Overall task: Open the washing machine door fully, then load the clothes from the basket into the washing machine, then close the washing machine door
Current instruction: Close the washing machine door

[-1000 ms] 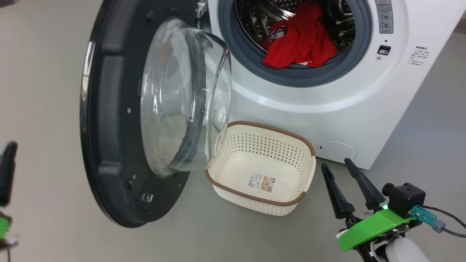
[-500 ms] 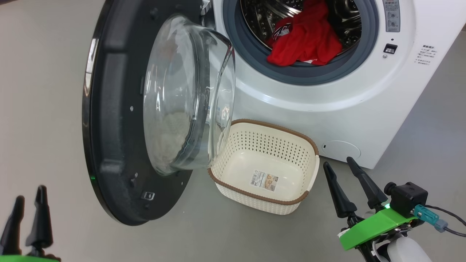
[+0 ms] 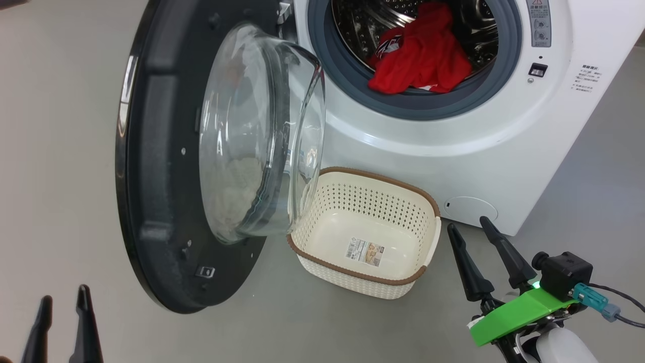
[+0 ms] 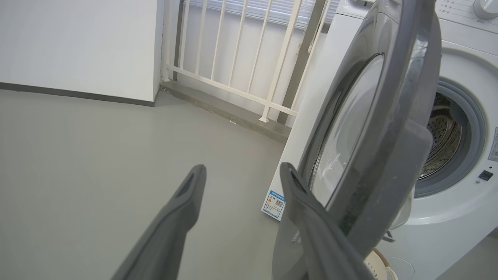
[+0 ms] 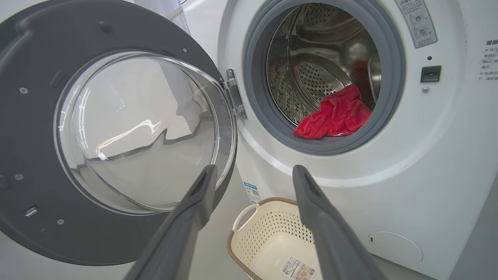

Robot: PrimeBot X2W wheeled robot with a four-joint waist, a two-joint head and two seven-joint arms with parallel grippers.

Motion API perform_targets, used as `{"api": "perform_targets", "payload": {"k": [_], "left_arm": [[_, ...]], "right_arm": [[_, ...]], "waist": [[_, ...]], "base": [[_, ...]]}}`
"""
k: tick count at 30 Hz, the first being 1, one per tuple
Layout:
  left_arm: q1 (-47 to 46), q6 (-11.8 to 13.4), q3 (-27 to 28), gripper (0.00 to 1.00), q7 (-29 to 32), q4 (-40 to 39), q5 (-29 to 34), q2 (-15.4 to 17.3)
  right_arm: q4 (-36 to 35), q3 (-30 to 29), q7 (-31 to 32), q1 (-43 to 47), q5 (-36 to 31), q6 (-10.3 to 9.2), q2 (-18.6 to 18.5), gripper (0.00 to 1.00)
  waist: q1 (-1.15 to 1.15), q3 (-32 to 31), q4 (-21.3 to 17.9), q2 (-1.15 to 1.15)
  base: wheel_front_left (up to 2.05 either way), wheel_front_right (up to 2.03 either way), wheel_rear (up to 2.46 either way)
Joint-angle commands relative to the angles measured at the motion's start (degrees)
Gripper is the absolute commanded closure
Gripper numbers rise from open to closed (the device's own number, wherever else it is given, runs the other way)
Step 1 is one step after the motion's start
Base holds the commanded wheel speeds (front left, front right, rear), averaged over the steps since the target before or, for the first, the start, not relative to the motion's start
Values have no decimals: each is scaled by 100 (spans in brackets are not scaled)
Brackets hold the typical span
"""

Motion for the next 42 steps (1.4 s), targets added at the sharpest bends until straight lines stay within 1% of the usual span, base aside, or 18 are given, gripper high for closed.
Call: {"api": "perform_targets", "payload": {"k": [1, 14, 29, 36, 42], "left_arm": [[-117, 51, 188, 0, -73, -61, 72, 75], [-99, 50, 300, 0, -166, 22, 182, -23], [-53, 132, 204, 0, -112, -69, 287, 21], [-69, 174, 233, 0, 11, -307, 268, 143], [-246, 161, 314, 0, 243, -543, 231, 443]], "right_arm": [[-157, 119, -26, -53, -41, 9, -31, 0], [-150, 161, -26, -9, -49, 9, -36, 0], [-123, 221, -26, 55, -8, 9, -36, 0], [-113, 235, -26, 78, 2, 9, -39, 0], [-116, 240, -26, 60, -5, 9, -36, 0]], "waist": [[0, 7, -4, 0], [0, -25, -39, 0], [0, -104, -23, 0], [0, -141, -25, 0], [0, -123, -57, 0]], "base": [[0, 0, 0], [0, 0, 0], [0, 0, 0], [0, 0, 0], [0, 0, 0]]}}
